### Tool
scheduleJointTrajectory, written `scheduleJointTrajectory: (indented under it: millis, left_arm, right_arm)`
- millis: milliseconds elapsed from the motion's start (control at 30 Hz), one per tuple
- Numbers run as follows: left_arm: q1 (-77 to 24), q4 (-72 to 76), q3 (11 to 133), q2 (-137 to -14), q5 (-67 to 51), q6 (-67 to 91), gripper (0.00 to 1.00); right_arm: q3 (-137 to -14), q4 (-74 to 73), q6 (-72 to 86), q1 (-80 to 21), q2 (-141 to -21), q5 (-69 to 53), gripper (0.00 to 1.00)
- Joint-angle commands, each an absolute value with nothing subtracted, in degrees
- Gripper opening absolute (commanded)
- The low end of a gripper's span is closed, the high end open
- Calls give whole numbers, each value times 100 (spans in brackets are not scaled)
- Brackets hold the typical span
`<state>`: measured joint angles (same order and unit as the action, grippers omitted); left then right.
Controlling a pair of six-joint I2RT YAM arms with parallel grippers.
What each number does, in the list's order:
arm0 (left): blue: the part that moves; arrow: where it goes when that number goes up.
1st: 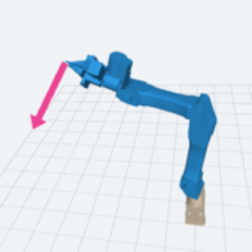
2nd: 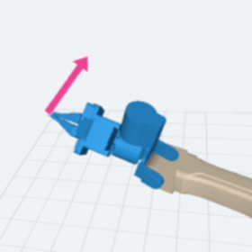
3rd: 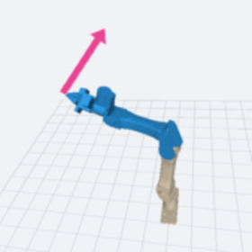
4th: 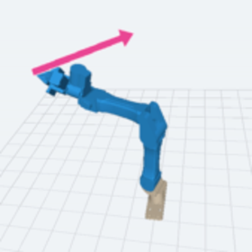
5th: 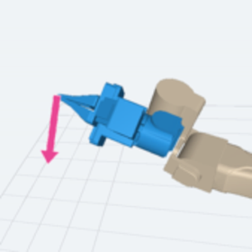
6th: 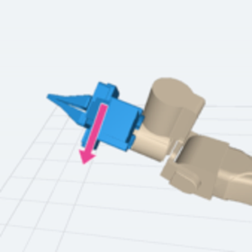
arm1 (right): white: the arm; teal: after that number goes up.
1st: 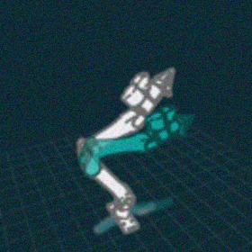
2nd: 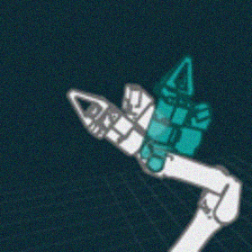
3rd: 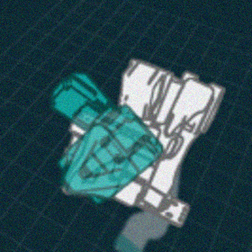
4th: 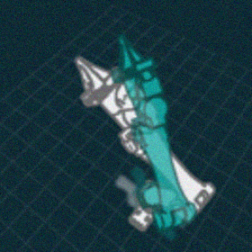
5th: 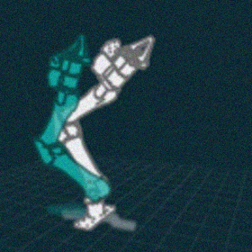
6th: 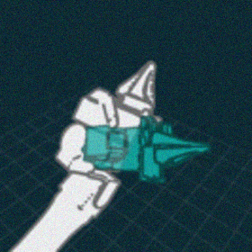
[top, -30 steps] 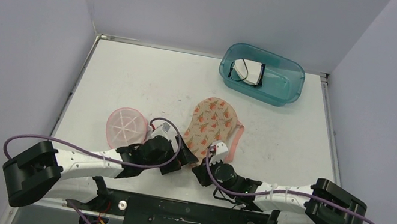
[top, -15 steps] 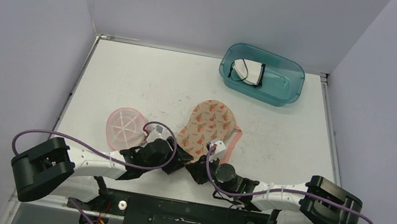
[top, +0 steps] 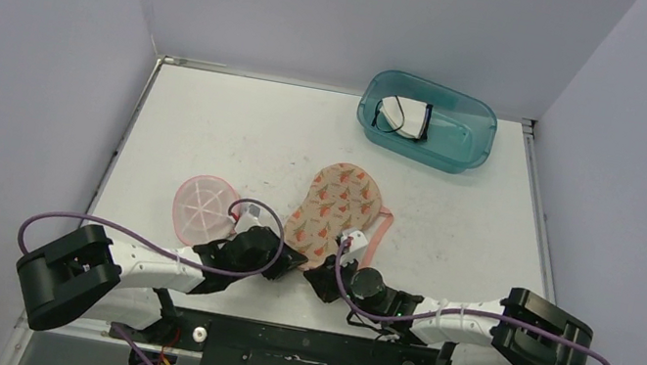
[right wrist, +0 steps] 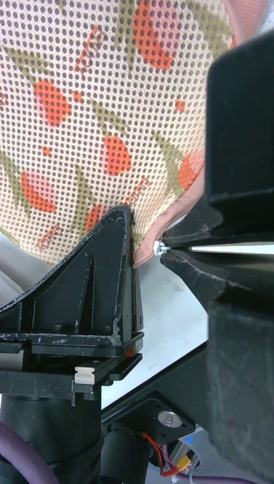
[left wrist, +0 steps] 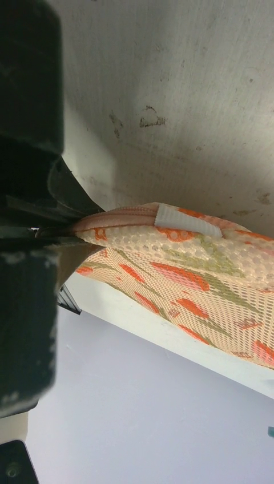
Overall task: Unzip the laundry bag and remove the bra
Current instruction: Unzip the laundry bag at the center of the board.
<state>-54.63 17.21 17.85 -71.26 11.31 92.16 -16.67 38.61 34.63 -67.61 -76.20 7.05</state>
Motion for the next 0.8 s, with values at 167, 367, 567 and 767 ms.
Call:
scheduleJointTrajectory:
  millis: [167,367,567,767]
  left_arm:
    - [-5370,1817,1688,-7074,1339,9109,0]
    - [-5363,1897,1793,-7172,1196,8826,0]
    - [-5294,1651,2249,-7511,811,8007,0]
    - [-5006,1749,2602,-7987,340,7376,0]
  right_arm:
    - [-1544,3330,3366,-6824,-7106,1202,5]
    - [-1406,2923,3410,-6824,-6795,1459,5]
    - [-1318,2487,3359,-6829,-6341,1601,5]
    - [-1200,2241,3303,-6849,-6029,1637,5]
